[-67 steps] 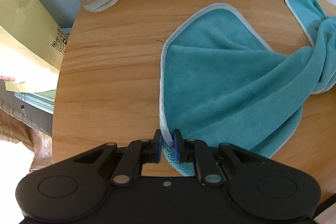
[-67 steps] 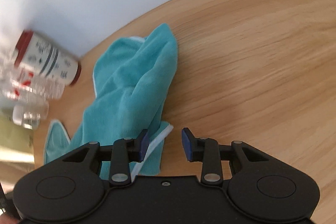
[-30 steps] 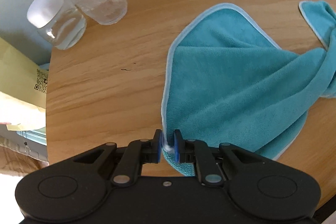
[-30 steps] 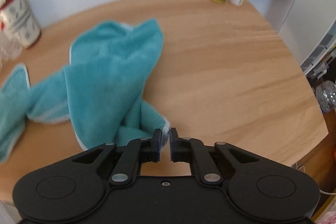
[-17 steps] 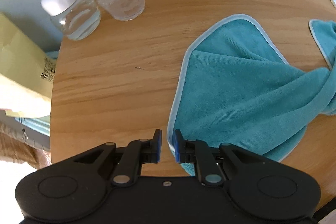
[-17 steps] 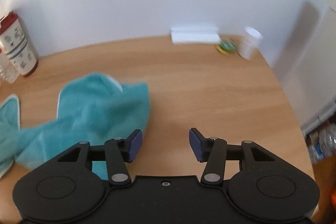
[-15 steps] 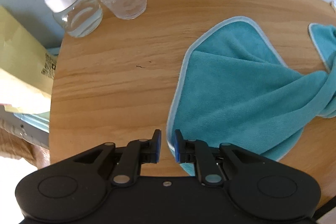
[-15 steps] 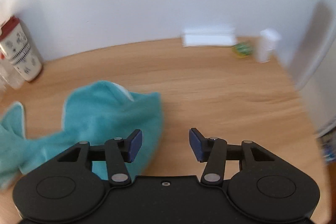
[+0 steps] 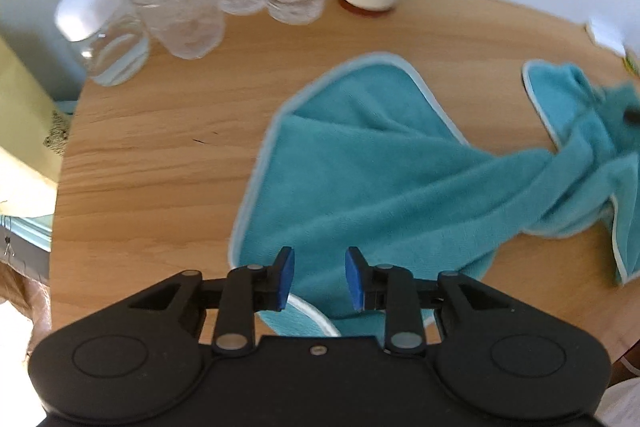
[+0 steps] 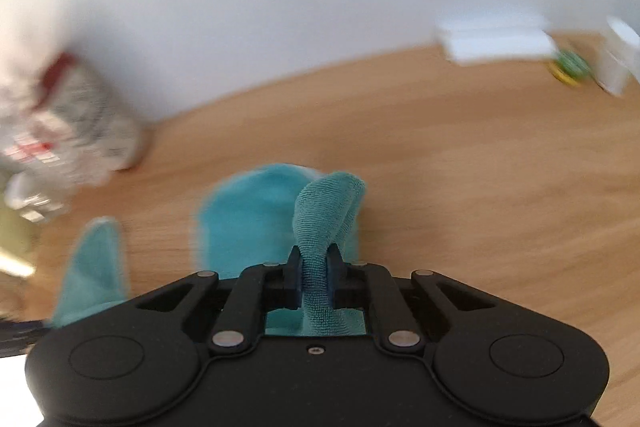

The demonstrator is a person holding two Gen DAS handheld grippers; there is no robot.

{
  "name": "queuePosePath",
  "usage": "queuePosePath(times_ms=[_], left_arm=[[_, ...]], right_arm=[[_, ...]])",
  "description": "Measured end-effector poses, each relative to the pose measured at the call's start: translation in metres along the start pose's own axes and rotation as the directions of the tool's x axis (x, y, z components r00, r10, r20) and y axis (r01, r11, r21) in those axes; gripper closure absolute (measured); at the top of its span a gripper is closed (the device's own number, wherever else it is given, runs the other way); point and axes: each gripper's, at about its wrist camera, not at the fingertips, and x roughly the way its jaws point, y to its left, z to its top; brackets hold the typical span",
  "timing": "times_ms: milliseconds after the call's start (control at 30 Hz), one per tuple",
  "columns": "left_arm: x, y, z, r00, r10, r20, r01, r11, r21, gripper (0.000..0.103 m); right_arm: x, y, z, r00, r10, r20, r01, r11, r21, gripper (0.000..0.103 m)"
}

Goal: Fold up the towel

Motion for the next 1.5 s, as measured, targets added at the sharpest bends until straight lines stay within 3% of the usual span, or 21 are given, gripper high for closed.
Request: queuePosePath(times_ms=[167, 267, 333, 500, 533, 667, 800, 900, 1033, 1133, 1333, 1400, 1500], left_arm=[[0.008, 0.001, -0.009, 1.000, -0.008, -0.025, 0.008, 1.000, -0.025, 0.075], [0.013, 0.004, -0.013, 0.999, 0.002, -0.039, -0.004, 0.999, -0.032, 0.075], [0.016, 0.005, -0.014, 0.999, 0.007, -0.044, -0.008, 0.999, -0.037, 0.075], [0.021, 0.006, -0.015, 0.999, 0.015, -0.049, -0.017, 0.999, -0.039, 0.070], [0.021, 0.004, -0.015, 0.999, 0.022, -0.049, -0.023, 0.999, -0.026, 0.069], [0.021, 0.002, -0.015, 0.998, 0.033, -0.047, -0.033, 0.999, -0.013, 0.068], [0.020, 0.003, -0.017, 0.998, 0.033, -0.055, -0.034, 0.999, -0.011, 0.068], [0.020, 0.004, -0.015, 0.997, 0.033, -0.068, -0.035, 0.999, -0.023, 0.068], [0.021, 0.003, -0.013, 0.996, 0.036, -0.078, -0.038, 0.999, -0.026, 0.068], [0.021, 0.004, -0.013, 0.996, 0.037, -0.078, -0.039, 0.999, -0.034, 0.068], [0.022, 0.004, -0.013, 0.996, 0.040, -0.075, -0.043, 0.998, -0.045, 0.069], [0.023, 0.003, -0.013, 0.996, 0.044, -0.077, -0.047, 0.998, -0.043, 0.071], [0.023, 0.001, -0.013, 0.996, 0.051, -0.079, -0.054, 0.998, -0.042, 0.074]], right_arm=[[0.021, 0.081, -0.023, 0.986, 0.138, -0.095, -0.149, 0.981, -0.126, 0.091], [0.042, 0.118, -0.048, 0.980, 0.100, -0.174, -0.143, 0.955, -0.259, 0.087], [0.042, 0.129, -0.057, 0.983, 0.080, -0.167, -0.132, 0.936, -0.325, 0.076], [0.016, 0.092, -0.030, 0.986, 0.127, -0.110, -0.156, 0.934, -0.322, 0.065], [0.016, 0.081, -0.022, 0.988, 0.123, -0.090, -0.144, 0.944, -0.296, 0.059], [0.016, 0.021, 0.019, 0.999, 0.046, 0.022, -0.043, 0.989, -0.141, 0.058], [0.042, -0.013, 0.037, 1.000, -0.022, 0.014, 0.022, 0.998, -0.063, 0.058], [0.049, -0.021, 0.046, 1.000, -0.016, -0.003, 0.015, 0.998, -0.067, 0.058], [0.062, -0.003, 0.063, 1.000, -0.017, -0.022, 0.012, 0.978, -0.208, 0.057], [0.086, 0.020, 0.077, 0.997, -0.010, -0.079, -0.015, 0.948, -0.317, 0.051], [0.144, 0.056, 0.077, 0.969, -0.097, -0.226, -0.041, 0.840, -0.541, 0.050], [0.147, 0.058, 0.075, 0.969, -0.096, -0.226, -0.052, 0.818, -0.572, 0.054], [0.144, 0.056, 0.078, 0.962, -0.101, -0.253, -0.062, 0.822, -0.566, 0.093]])
